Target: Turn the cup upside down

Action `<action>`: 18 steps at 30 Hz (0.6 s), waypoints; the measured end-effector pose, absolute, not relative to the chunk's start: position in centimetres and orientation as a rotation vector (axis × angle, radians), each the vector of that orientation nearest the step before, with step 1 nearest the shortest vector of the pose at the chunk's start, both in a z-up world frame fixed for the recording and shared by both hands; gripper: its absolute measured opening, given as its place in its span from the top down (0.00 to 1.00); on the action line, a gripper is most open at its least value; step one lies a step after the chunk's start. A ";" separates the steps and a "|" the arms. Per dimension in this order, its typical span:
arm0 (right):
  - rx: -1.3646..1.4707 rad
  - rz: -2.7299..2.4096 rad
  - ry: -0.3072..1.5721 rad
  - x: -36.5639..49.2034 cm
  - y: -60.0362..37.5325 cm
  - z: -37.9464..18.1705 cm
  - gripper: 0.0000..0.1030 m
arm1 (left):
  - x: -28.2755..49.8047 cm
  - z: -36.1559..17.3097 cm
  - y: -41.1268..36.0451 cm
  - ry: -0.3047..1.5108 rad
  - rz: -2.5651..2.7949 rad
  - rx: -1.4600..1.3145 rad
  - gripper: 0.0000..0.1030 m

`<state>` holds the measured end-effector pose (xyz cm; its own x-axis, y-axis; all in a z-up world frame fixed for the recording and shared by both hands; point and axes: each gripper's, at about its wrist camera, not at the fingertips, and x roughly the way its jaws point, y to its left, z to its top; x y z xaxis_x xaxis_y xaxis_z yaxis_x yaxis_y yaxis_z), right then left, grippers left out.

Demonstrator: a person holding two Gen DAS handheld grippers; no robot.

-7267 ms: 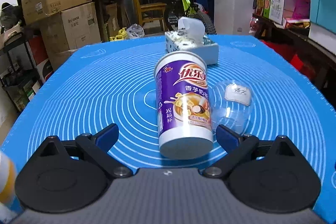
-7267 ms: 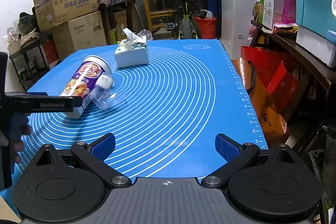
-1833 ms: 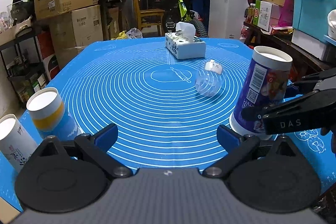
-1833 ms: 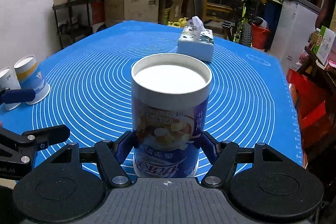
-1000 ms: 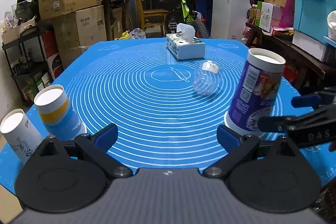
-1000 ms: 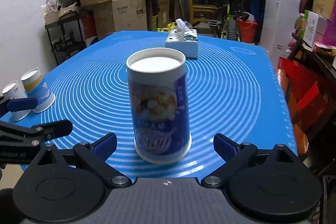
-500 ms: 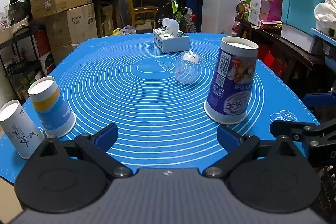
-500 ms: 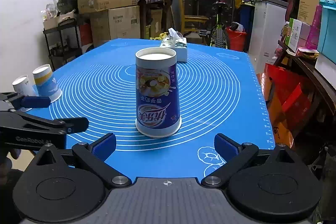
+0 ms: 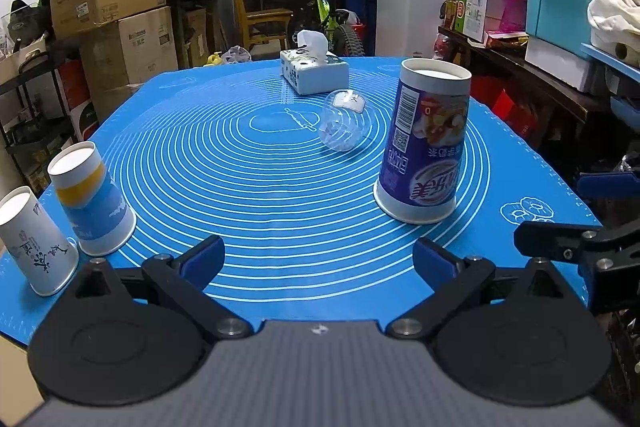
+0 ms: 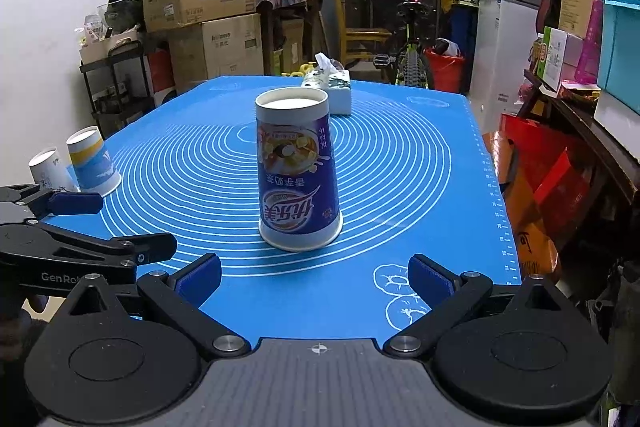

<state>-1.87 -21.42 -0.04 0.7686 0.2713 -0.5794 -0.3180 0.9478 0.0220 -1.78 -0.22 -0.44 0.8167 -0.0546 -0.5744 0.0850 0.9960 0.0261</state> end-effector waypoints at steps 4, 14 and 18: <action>-0.079 0.319 0.618 -1.9 -21.4 -0.2 0.04 | -1.8 -0.4 -0.4 0.612 -0.078 0.055 0.04; -0.084 0.315 0.619 -1.9 -21.5 -0.4 0.04 | -1.9 -0.7 -0.7 0.618 -0.085 0.064 0.04; -0.088 0.313 0.619 -1.9 -21.5 -0.4 0.04 | -1.8 -0.7 -0.7 0.623 -0.087 0.063 0.04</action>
